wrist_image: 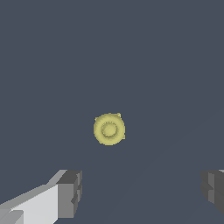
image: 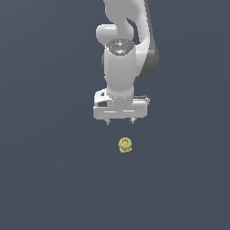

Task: Pick up the object and move it to a goal position.

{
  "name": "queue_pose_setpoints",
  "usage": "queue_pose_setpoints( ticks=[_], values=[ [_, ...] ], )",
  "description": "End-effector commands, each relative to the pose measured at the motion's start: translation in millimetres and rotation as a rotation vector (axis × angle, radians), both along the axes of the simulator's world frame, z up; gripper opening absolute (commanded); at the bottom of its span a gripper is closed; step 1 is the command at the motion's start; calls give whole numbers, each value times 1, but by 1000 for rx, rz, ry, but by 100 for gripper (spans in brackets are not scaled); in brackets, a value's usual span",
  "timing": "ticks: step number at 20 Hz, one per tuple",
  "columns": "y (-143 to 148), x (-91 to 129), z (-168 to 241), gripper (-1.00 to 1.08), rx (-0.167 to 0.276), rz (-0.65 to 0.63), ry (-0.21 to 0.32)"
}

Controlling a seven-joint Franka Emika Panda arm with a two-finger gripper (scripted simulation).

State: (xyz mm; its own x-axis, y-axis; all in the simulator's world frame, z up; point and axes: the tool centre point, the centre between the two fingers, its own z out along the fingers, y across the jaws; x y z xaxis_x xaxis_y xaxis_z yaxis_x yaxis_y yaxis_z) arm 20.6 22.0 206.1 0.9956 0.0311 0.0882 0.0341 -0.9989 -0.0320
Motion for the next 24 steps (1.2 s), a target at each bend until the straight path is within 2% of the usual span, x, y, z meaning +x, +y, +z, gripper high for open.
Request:
queue_pose_setpoints(
  ticks=[1, 15, 24],
  values=[
    [0, 0, 0, 100, 0, 0, 0],
    [-5, 0, -4, 100, 3, -23, 18],
    [6, 10, -37, 100, -15, 45, 38]
  ],
)
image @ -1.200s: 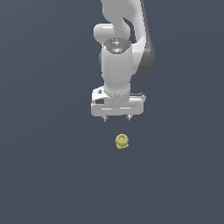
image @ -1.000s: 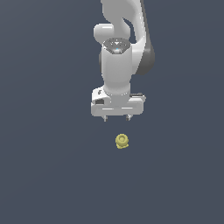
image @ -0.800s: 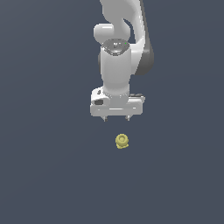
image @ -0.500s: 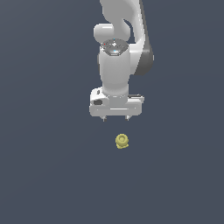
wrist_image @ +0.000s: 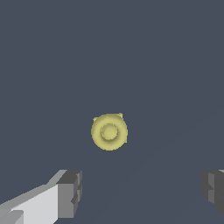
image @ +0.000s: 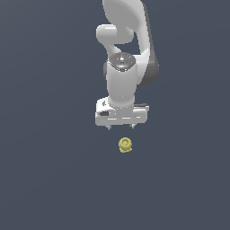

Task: Pick up the object and move it to a goal position.

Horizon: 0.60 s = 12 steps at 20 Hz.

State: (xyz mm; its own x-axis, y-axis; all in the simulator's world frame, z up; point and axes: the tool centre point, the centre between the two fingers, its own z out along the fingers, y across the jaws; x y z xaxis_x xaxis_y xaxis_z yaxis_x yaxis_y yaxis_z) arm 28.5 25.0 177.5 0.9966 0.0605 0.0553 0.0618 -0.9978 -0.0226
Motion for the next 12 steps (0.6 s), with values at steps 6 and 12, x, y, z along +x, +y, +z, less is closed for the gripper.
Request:
queue_pose_setpoints(
  ticks=[6, 12],
  values=[
    [16, 11, -49, 100, -20, 100, 30],
    [26, 16, -78, 100, -28, 157, 46]
  ],
)
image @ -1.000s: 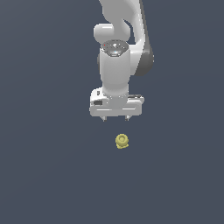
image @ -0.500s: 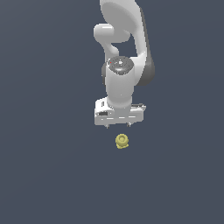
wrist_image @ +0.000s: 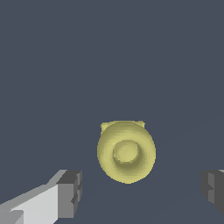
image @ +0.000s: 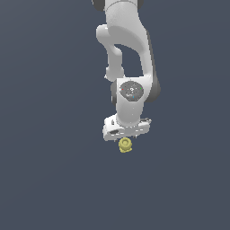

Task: Pick up the object and move it to a goal position.

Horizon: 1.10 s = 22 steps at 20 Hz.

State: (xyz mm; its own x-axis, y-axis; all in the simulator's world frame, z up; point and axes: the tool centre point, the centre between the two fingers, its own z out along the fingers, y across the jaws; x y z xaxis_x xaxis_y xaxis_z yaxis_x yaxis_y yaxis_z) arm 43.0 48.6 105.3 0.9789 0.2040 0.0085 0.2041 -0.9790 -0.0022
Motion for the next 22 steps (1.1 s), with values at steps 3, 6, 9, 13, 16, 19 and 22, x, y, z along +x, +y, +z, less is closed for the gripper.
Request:
queue_pose_setpoints(
  ticks=[3, 6, 9, 13, 16, 19, 22],
  values=[
    [4, 2, -13, 100, -3, 27, 7],
    [5, 2, -16, 100, -4, 32, 8],
    [5, 2, -16, 100, -4, 29, 8],
    [5, 2, -28, 100, -4, 29, 8],
    [5, 1, -44, 100, -4, 31, 8],
    [5, 1, -58, 100, -4, 31, 8],
    [5, 1, -65, 100, -4, 31, 8]
  ],
)
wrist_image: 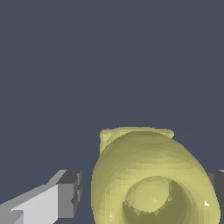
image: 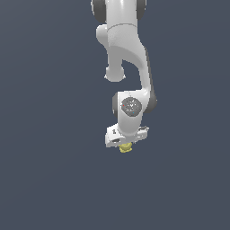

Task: Pick up the object and move it to a goal position.

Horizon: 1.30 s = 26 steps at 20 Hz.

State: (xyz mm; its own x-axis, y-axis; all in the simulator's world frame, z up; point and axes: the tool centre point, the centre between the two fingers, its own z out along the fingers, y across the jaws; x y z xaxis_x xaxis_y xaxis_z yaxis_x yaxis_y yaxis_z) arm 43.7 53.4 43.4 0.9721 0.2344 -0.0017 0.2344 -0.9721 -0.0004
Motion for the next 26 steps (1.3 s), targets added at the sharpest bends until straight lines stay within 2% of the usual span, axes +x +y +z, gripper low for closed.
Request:
queue_pose_setpoints(
  ticks=[1, 3, 4, 17, 26],
  values=[
    [0, 1, -4, 100, 0, 0, -2],
    [0, 2, -4, 100, 0, 0, -2],
    [0, 2, -4, -100, 0, 0, -2],
    [1, 0, -2, -100, 0, 0, -2],
    [25, -18, 23, -100, -1, 0, -2]
  ],
)
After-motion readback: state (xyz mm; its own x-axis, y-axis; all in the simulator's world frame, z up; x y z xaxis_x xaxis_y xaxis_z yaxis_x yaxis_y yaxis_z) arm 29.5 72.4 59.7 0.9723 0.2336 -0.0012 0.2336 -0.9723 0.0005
